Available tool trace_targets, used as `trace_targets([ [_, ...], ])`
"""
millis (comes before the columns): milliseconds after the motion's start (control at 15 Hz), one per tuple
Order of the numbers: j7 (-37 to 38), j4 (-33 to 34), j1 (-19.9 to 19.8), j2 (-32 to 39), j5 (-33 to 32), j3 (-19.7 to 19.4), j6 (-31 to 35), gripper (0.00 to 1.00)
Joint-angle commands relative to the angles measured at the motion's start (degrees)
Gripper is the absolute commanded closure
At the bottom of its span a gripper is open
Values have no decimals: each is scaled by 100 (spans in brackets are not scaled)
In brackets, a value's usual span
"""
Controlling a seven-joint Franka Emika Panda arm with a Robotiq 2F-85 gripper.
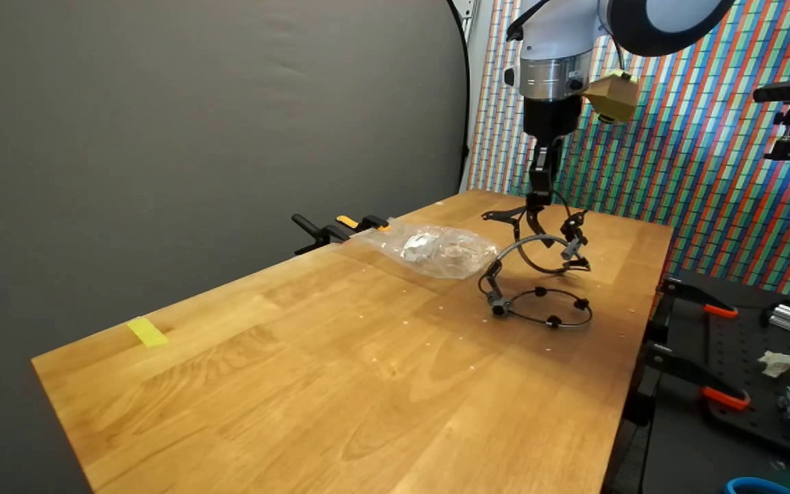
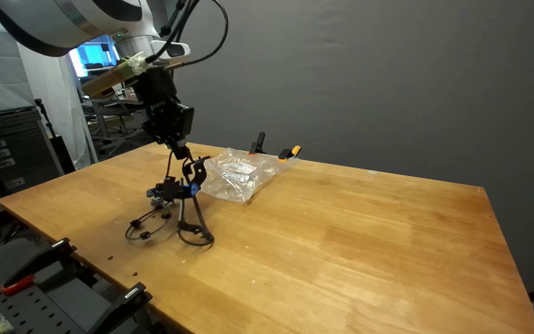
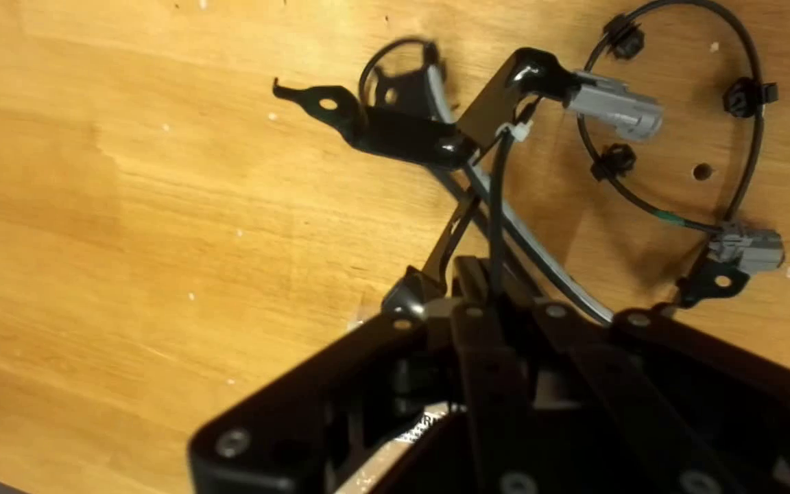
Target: Remove the cable from the plastic bag
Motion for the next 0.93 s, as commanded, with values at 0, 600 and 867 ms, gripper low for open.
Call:
trace_targets([
  [0, 326, -163, -339, -404, -145, 204, 198, 99],
  [600, 1804, -241, -973, 203, 416, 87, 2044, 99],
  [867, 3024, -216, -1308, 675, -231, -196, 2817, 99],
])
